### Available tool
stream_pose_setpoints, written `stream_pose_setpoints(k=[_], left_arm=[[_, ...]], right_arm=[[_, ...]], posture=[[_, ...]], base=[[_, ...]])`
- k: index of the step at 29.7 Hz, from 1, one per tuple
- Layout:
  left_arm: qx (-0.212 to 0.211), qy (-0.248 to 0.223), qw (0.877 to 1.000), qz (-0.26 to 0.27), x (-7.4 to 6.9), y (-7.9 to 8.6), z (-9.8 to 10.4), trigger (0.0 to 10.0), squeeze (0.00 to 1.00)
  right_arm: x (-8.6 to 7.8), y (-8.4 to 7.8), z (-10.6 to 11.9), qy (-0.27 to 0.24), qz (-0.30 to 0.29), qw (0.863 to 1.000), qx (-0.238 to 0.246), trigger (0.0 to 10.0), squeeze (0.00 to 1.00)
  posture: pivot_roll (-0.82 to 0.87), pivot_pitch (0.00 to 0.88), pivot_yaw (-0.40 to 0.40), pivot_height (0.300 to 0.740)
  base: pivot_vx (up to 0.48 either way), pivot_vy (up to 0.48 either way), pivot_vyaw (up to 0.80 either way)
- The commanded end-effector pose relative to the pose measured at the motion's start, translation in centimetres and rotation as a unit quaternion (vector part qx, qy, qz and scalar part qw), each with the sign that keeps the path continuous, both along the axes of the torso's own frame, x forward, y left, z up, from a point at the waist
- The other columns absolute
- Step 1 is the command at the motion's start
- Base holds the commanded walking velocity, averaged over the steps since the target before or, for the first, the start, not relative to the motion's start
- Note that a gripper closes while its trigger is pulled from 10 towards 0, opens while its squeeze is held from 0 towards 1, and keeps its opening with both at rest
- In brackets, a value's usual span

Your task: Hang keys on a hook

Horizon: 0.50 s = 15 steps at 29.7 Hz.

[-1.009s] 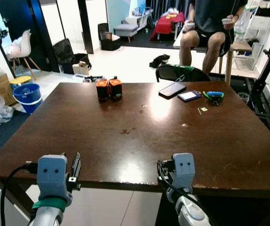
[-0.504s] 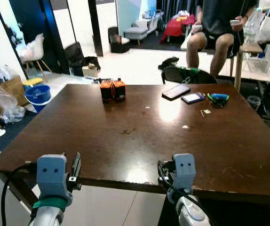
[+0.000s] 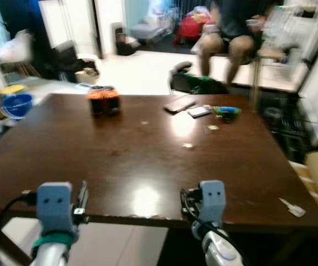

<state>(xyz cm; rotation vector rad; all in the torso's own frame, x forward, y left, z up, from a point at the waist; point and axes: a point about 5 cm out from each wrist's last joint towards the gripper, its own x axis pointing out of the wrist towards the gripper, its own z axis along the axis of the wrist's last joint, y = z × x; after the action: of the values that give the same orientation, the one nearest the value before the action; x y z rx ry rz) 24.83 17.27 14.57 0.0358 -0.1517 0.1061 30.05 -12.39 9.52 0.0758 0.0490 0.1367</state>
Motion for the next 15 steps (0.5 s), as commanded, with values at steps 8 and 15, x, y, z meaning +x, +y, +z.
stream_pose_setpoints(k=[8, 15], left_arm=[[0.002, 0.014, 1.000, 0.003, -0.20, 0.38, -0.50, 10.0, 0.00], [0.002, 0.014, 1.000, 0.001, -0.22, 0.34, -0.52, 10.0, 0.00]], right_arm=[[-0.19, 0.23, -0.46, 0.009, 0.000, 1.000, 0.007, 10.0, 0.00], [-0.26, 0.19, -0.50, 0.009, -0.001, 1.000, 0.008, 10.0, 0.00]], posture=[[-0.14, 0.010, 0.160, 0.740], [-0.14, 0.008, 0.165, 0.740]], base=[[0.000, -0.345, 0.00], [0.000, -0.343, 0.00]])
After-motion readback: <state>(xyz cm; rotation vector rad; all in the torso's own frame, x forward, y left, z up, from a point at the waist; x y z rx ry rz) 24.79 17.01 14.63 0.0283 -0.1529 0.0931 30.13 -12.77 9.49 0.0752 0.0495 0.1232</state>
